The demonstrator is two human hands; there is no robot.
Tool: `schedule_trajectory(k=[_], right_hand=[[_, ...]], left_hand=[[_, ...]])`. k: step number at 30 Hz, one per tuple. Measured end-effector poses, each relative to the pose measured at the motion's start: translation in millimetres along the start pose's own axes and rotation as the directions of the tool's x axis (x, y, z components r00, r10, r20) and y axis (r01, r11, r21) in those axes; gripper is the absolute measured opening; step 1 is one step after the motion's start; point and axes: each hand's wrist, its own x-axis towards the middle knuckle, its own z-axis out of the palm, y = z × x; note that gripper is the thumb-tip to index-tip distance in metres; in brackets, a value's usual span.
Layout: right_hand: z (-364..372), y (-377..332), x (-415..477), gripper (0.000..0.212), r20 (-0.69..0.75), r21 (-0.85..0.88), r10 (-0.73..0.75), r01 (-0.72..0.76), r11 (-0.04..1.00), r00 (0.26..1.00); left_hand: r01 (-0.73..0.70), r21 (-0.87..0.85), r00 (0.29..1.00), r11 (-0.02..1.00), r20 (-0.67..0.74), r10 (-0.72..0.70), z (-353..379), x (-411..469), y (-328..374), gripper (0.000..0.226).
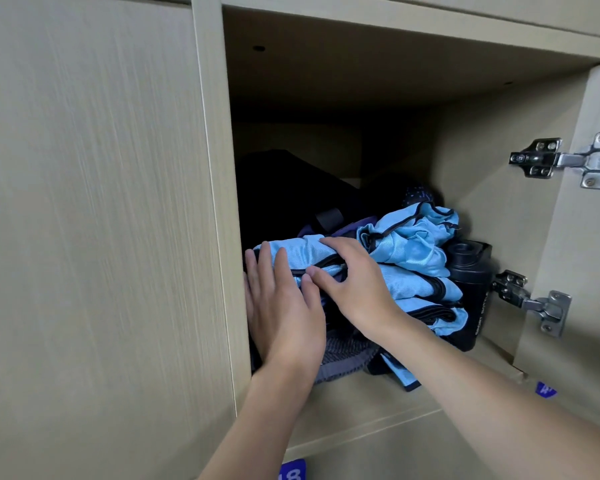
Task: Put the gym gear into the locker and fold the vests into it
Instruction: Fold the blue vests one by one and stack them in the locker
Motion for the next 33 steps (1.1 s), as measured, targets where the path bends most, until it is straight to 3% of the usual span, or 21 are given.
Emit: schedule_trajectory(k=[6,11,20,22,29,33], right_hand=[[-17.5,-12.8,-7.9,0.052,-0.011,-0.071,-0.032,0.031,0.997,0.999],[-33.5,-31.0,-16.3,0.053,-0.007,-0.111,-0.025,0.025,0.994,1.0],[-57.6,-56.6,-68.5,0.049,-0.04,-0.172,0.055,-0.061,0.983,0.998],[-63.5,-57.9,-88.1,0.046,-0.049,-0.192,0.092,-0.1,0.976,0.995],[-83.1,-38.6,-187.5,0.035,-0.106,-0.233,0.267,-0.285,0.93,0.958],[-89.5,-13.7,-265.2,0.032,-0.075,-0.241,0.442,-0.446,0.862,0.894]], left_hand=[[-0.075,-0.02,0.996,0.997,0.036,0.076,-14.1,1.6,8.2,0.053],[-0.084,-0.186,0.994,0.979,0.059,0.097,-29.5,0.4,11.0,0.05],[-0.142,-0.254,0.98,0.957,0.101,0.172,-57.9,-31.0,25.4,0.041],[-0.147,-0.319,0.965,0.936,0.163,0.207,-63.5,-45.0,28.0,0.035],[-0.117,-0.401,0.809,0.908,0.492,0.322,-61.5,-118.7,30.2,0.026],[-0.099,-0.297,0.63,0.95,0.72,0.291,-40.3,-183.8,18.0,0.022]])
